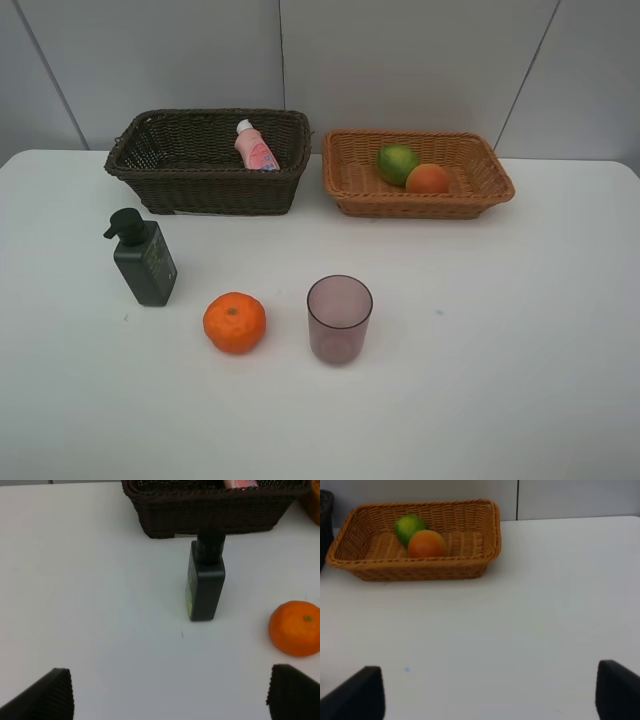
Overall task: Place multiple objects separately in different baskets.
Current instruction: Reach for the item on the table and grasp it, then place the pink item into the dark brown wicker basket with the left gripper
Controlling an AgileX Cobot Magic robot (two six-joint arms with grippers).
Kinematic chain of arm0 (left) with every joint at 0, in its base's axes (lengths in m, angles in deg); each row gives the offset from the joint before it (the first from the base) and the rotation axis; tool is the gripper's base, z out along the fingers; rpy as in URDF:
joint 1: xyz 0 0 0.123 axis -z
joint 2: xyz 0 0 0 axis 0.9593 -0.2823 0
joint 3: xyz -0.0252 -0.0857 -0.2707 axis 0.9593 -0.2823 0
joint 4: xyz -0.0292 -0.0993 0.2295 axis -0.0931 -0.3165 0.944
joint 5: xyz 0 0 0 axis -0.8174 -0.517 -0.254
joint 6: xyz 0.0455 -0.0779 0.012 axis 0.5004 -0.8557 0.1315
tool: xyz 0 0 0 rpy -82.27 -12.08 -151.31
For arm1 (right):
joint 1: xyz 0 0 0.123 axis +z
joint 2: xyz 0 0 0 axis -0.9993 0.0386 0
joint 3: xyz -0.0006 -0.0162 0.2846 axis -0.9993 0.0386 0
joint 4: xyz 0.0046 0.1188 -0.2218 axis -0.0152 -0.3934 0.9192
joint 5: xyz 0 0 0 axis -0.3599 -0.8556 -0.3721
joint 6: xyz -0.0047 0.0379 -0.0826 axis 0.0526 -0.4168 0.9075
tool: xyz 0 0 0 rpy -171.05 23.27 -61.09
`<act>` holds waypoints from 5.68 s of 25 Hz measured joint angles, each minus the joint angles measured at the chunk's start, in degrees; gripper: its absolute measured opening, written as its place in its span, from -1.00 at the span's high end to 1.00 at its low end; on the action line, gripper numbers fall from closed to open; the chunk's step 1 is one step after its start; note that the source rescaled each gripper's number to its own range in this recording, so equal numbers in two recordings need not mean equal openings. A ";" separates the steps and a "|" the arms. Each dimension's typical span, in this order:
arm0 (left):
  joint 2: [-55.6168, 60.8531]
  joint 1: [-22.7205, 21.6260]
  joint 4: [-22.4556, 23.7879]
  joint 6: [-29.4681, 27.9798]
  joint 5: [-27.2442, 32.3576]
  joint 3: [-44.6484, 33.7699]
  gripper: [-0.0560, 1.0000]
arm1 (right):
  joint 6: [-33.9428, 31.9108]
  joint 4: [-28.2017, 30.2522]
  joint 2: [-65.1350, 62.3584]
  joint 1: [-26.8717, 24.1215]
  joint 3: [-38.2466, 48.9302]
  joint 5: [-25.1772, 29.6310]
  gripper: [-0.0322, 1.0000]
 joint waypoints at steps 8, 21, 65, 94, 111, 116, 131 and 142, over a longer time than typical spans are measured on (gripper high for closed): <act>0.00 0.00 0.00 0.00 0.00 0.00 -1.00 | 0.00 0.00 0.00 0.00 0.00 0.00 -0.60; 0.00 0.00 -1.20 -0.19 -0.52 0.11 -1.00 | 0.00 0.00 0.00 0.00 0.00 0.00 -0.60; -93.59 13.26 6.56 -17.74 -6.42 35.74 -1.00 | 0.00 0.00 0.00 0.00 0.00 0.00 -0.60; -108.94 14.91 6.82 -20.98 -19.40 35.81 -0.05 | 0.00 0.00 0.00 0.00 0.00 0.00 -0.60; -108.94 14.91 6.42 -21.36 -19.71 35.88 -0.06 | -0.07 0.00 0.00 0.00 0.00 0.00 -0.60; -108.94 14.91 6.42 -21.36 -19.71 35.88 -0.06 | -0.12 0.00 0.00 0.00 0.00 0.00 -0.60; -100.70 14.91 6.70 -21.11 -6.96 51.05 -0.06 | -0.12 0.00 0.00 0.00 0.00 -0.05 -0.60; -110.91 11.66 11.81 -19.92 -3.36 75.59 -0.06 | -0.12 0.00 0.00 0.00 0.00 -0.05 -0.60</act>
